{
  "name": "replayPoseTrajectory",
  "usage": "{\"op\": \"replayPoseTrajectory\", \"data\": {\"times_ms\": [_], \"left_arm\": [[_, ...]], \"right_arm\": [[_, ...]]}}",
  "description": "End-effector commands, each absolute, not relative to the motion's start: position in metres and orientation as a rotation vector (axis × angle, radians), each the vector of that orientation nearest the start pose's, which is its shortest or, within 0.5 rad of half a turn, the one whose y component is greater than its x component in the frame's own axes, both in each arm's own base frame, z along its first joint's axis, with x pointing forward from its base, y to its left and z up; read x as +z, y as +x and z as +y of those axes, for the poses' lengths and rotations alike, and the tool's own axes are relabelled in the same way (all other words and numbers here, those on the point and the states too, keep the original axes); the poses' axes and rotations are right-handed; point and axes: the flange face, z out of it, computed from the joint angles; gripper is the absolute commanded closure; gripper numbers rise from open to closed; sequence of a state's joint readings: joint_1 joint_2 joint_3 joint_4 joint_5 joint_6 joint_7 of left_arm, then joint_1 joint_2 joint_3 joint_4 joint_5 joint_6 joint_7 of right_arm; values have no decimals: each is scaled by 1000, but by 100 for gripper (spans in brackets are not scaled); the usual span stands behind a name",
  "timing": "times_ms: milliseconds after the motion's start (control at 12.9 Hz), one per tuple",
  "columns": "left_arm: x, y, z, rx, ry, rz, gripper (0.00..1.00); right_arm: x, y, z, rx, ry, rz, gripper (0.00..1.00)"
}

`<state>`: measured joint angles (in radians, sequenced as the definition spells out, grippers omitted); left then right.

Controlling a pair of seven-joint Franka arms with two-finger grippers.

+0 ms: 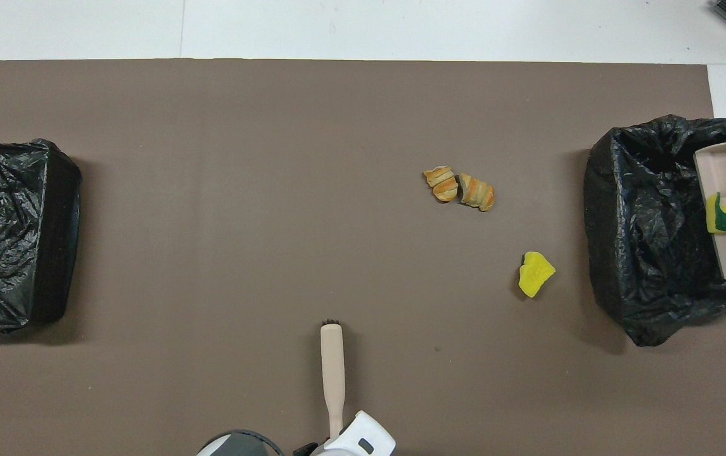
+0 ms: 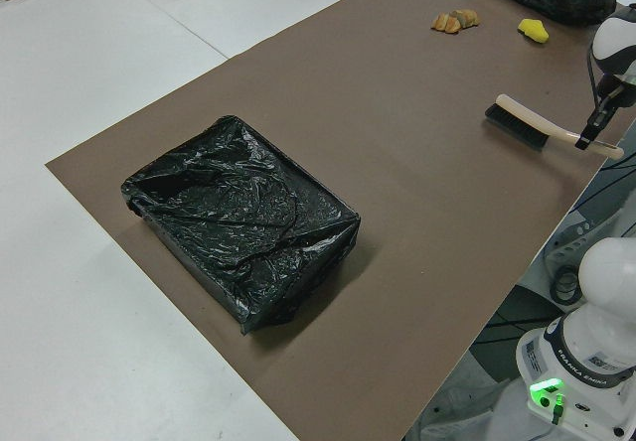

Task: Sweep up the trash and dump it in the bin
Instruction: 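Tip the dustpan with the right gripper to dump trash into the bin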

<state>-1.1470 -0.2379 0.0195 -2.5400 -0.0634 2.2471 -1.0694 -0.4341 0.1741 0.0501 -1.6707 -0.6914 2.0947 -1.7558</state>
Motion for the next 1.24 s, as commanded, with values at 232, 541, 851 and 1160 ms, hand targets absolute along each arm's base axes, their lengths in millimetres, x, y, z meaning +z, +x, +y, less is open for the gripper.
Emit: {"op": "replayPoseTrajectory", "data": {"times_ms": [232,541,851,1160], "left_arm": [[352,155,-379,159,-3139,-51,100],[351,157,-379,206,-3155,-60,100],[347,164,-376,228,-3146,17,43],[361,232,-367,250,-3151,131,0]], "right_arm": [[533,556,-254,-791,1574,1789,100],[545,551,-269,-858,1513,1749,100],[567,546,-256,-880,1459,1720,100],[585,542,-249,-809,1512,1693,100]]}}
